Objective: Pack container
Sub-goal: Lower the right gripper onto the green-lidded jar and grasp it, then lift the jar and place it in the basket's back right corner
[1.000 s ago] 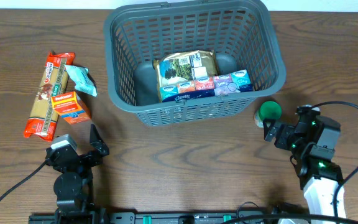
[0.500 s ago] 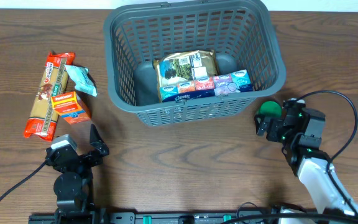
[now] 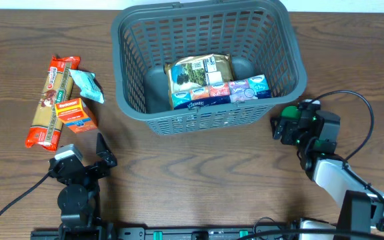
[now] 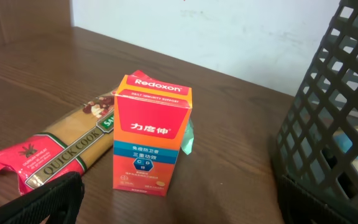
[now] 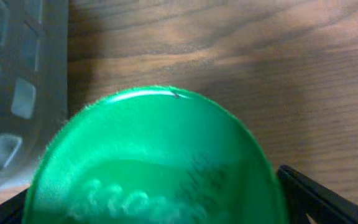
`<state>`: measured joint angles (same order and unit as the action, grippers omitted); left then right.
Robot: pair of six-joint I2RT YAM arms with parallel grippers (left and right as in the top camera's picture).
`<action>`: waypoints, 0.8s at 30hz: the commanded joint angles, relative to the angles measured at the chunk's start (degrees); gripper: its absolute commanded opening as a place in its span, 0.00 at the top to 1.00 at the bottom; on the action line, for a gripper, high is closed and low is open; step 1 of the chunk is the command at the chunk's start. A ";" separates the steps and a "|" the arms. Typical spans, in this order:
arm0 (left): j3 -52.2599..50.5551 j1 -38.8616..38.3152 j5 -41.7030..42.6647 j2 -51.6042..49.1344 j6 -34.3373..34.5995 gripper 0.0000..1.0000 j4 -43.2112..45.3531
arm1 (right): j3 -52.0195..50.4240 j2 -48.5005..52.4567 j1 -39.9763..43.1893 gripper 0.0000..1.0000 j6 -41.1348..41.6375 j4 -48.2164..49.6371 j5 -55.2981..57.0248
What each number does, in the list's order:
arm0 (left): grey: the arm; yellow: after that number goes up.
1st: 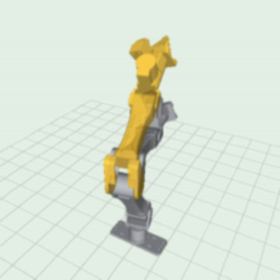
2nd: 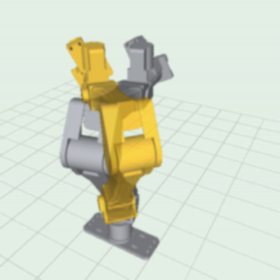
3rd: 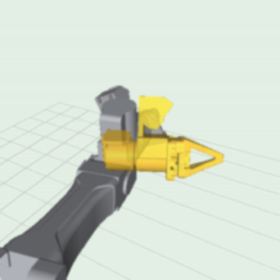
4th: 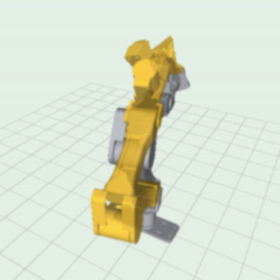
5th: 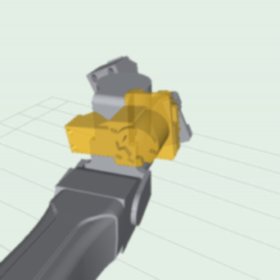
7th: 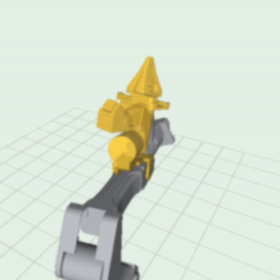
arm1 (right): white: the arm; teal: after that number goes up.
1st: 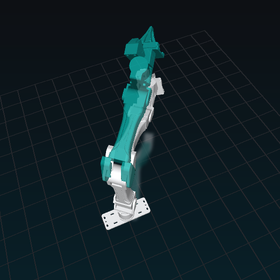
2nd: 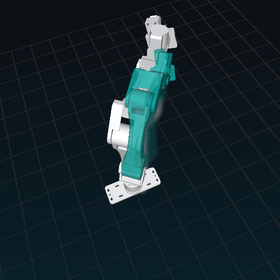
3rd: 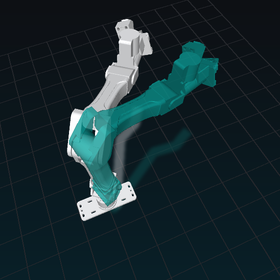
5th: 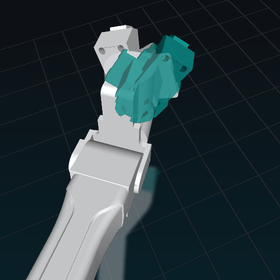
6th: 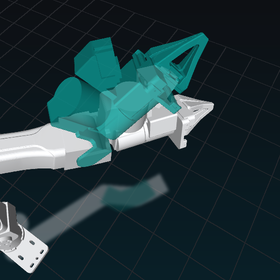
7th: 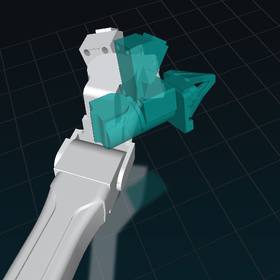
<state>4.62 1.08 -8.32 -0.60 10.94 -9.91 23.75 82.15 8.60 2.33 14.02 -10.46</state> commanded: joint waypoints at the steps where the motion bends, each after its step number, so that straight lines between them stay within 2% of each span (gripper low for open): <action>1: -1.40 0.24 -0.31 0.33 0.31 0.02 -0.63 | -0.24 1.79 -0.98 0.20 -0.24 1.51 0.59; 8: -1.40 0.24 -0.31 0.33 0.31 0.02 -0.63 | -0.24 3.52 -0.98 0.38 -0.24 3.34 0.63; 16: -1.40 0.24 -0.31 0.33 0.31 0.01 -0.61 | -0.22 3.63 -0.98 0.54 0.39 4.17 0.63; 24: -1.40 0.24 -0.31 0.33 0.31 0.02 -0.63 | 0.52 2.16 -0.66 0.57 6.64 6.01 0.63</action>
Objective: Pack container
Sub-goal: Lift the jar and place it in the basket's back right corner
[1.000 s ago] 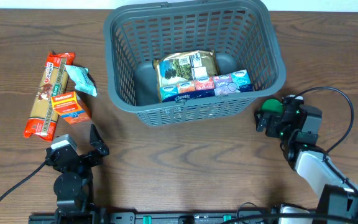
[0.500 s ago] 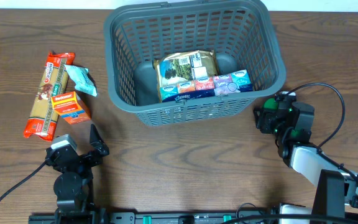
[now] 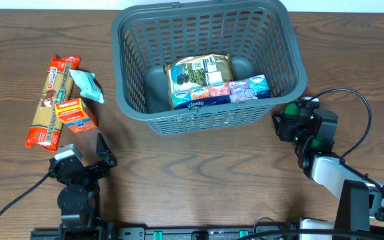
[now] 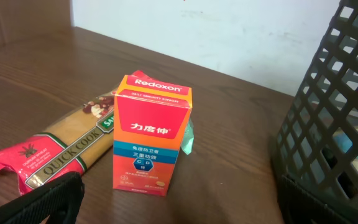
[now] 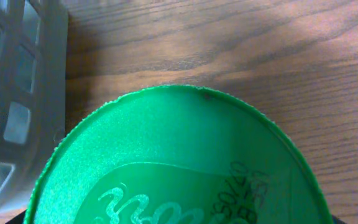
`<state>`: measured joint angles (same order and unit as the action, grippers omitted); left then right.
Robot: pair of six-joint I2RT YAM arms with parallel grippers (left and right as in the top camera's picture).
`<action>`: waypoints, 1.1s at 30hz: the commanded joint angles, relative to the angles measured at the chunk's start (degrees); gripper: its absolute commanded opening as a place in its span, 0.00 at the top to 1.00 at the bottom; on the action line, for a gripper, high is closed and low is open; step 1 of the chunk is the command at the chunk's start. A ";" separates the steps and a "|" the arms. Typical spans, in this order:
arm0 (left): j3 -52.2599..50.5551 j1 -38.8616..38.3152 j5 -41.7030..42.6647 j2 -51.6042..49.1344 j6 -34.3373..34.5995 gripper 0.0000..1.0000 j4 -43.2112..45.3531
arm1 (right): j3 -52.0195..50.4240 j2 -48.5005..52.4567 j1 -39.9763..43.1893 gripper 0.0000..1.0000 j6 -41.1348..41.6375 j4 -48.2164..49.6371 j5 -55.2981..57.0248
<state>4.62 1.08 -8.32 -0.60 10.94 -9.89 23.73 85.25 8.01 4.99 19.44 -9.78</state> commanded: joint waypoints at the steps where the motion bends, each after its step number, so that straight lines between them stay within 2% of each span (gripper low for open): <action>1: -1.40 0.24 -0.31 0.33 0.31 0.02 -0.66 | 0.83 -1.79 0.26 0.57 5.05 0.44 0.15; 6: -1.40 0.24 -0.31 0.33 0.31 0.01 -0.66 | 2.54 -8.41 2.80 0.58 7.87 -1.38 0.63; 11: -1.40 0.24 -0.31 0.33 0.31 0.02 -0.66 | 6.93 -16.50 5.97 0.57 7.30 -8.68 7.17; 20: -1.40 0.24 -0.31 0.33 0.31 0.02 -0.66 | 23.43 -23.39 8.13 0.59 4.13 -19.58 7.39; 27: -1.40 0.24 -0.31 0.33 0.31 0.01 -0.66 | 36.89 -23.43 5.27 0.61 5.09 -21.29 1.29; 33: -1.40 0.24 -0.31 0.33 0.31 0.02 -0.66 | 42.23 -22.91 -3.87 0.59 5.44 -18.12 -3.13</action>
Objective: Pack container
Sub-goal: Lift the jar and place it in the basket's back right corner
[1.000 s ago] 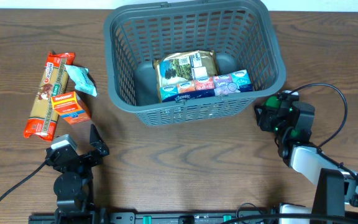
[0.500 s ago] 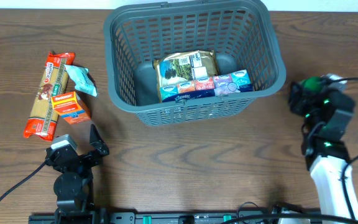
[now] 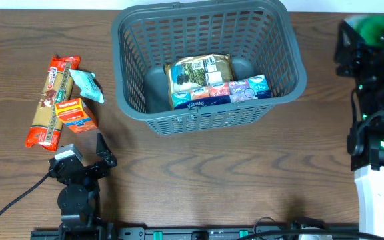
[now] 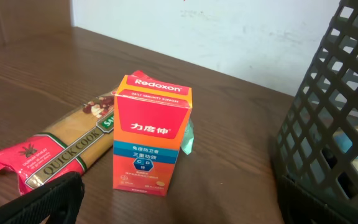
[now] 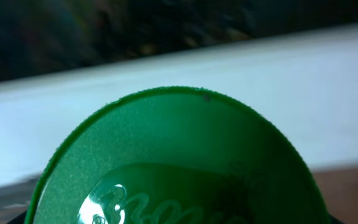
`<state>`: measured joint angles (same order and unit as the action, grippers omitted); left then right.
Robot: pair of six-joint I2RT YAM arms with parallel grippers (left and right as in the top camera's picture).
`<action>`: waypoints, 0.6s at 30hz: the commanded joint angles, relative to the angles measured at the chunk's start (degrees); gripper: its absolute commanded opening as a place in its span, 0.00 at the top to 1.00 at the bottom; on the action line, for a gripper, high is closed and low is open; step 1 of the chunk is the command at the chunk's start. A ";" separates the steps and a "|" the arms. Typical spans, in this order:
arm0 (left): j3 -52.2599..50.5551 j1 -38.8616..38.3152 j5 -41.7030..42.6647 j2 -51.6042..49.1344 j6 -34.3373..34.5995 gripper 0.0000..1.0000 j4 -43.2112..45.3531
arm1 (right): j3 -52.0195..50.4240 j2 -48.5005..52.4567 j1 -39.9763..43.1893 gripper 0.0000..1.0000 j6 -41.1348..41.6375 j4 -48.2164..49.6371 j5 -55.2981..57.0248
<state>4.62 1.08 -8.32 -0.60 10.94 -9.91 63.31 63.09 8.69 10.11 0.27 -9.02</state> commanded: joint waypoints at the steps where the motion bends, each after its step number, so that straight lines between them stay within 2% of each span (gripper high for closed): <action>1: -1.40 0.24 -0.31 0.33 0.31 0.01 -0.63 | 2.89 -0.44 -6.38 0.59 0.33 1.75 -3.89; 10: -1.40 0.24 -0.31 0.33 0.31 0.01 -0.63 | 3.13 9.60 -21.11 0.58 0.33 9.88 -0.26; 18: -1.40 0.24 -0.31 0.33 0.31 0.01 -0.63 | 5.88 22.62 -24.06 0.59 0.07 14.27 4.42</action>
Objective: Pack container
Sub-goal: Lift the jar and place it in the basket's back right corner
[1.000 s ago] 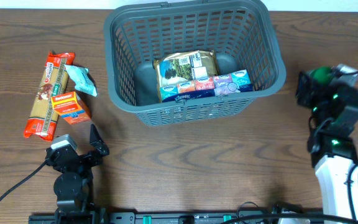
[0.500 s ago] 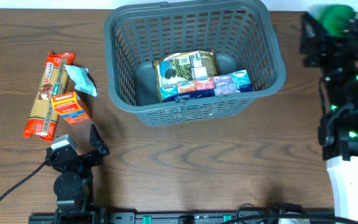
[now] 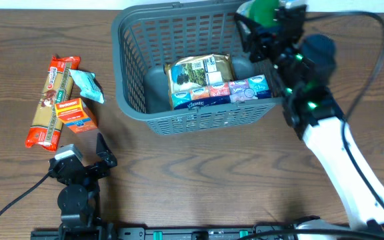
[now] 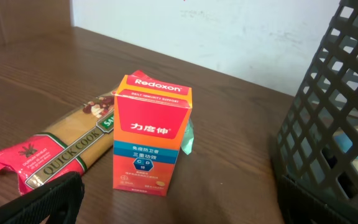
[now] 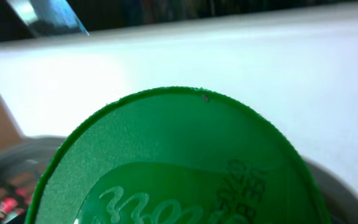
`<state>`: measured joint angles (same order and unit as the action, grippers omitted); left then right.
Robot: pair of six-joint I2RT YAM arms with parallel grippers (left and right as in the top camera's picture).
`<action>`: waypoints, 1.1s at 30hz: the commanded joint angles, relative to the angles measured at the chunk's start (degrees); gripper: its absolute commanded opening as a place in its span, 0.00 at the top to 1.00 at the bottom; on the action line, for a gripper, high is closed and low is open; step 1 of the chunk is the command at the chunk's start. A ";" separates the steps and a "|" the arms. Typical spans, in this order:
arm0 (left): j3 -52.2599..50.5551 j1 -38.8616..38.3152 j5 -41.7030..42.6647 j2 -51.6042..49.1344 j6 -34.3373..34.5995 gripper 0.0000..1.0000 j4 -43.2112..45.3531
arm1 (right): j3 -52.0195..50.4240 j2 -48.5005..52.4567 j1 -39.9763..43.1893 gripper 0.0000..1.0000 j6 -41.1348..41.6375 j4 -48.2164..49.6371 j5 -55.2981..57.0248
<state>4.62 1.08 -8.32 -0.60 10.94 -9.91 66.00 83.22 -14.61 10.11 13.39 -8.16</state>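
A grey plastic basket [image 3: 132, 60] stands at the table's back centre, holding a green-printed bag [image 3: 199, 72] and small tissue packs [image 3: 235, 91]. My right gripper [image 3: 267, 15] hangs over the basket's back right corner, shut on a green-lidded container [image 3: 264, 9] whose lid [image 5: 179, 162] fills the right wrist view. To the basket's left lie a pasta packet [image 3: 49, 100], an orange Redoxon box [image 3: 76, 113] [image 4: 151, 134] and a teal sachet [image 3: 87, 85]. My left gripper [image 3: 80, 167] rests open at the front left, short of the box.
The basket's dark lattice wall [image 4: 328, 118] rises at the right of the left wrist view. A black cable [image 3: 369, 40] trails from the right arm across the back right. Bare wood lies in front of the basket.
My right gripper has moved left with the green-lidded container, from the table's far right back edge to above the basket's back right corner. The left arm has not moved.
My right gripper sat low on the table right of the basket, around the green-lidded container. It then closed in tighter on it. Later it held the container high at the back right, and now over the basket. The left arm stayed still throughout.
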 commanded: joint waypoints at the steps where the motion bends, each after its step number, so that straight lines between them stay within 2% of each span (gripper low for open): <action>1: -1.40 0.24 -0.31 0.33 0.31 0.01 -0.63 | 3.78 4.22 -0.87 0.58 -0.20 1.33 4.68; 6: -1.40 0.24 -0.31 0.33 0.31 0.02 -0.63 | 6.73 10.16 -0.92 0.55 -1.40 1.40 4.96; 10: -1.40 0.24 -0.31 0.33 0.31 0.02 -0.63 | 7.85 10.16 -0.92 0.52 -1.40 -0.46 4.98; 15: -1.40 0.24 -0.31 0.33 0.31 0.02 -0.63 | 13.18 9.25 -0.92 0.55 -1.42 -13.22 8.04; 19: -1.40 0.24 -0.31 0.33 0.31 0.01 -0.63 | 18.71 9.25 -0.92 0.53 -3.82 -23.39 10.36; 26: -1.40 0.24 -0.31 0.33 0.31 0.01 -0.63 | 21.55 9.25 -0.85 0.50 -4.63 -30.27 11.39; 27: -1.40 0.24 -0.31 0.33 0.31 0.02 -0.63 | 21.55 9.25 -0.85 0.45 -4.63 -30.82 11.39; 28: -1.40 0.24 -0.31 0.33 0.31 0.01 -0.63 | 21.55 9.25 -0.85 0.34 -4.63 -31.12 11.37; 29: -1.40 0.24 -0.31 0.33 0.31 0.02 -0.63 | 21.55 9.25 -0.85 0.17 -4.63 -31.23 11.32; 31: -1.40 0.24 -0.31 0.33 0.31 0.02 -0.63 | 21.81 8.59 -1.07 0.01 -4.66 -31.74 11.13; 33: -1.40 0.24 -0.31 0.33 0.31 0.02 -0.63 | 22.34 7.21 -1.29 0.01 -4.66 -32.76 11.13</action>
<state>4.64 1.08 -8.32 -0.60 10.92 -9.89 85.97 93.69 -14.81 5.87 -18.72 2.37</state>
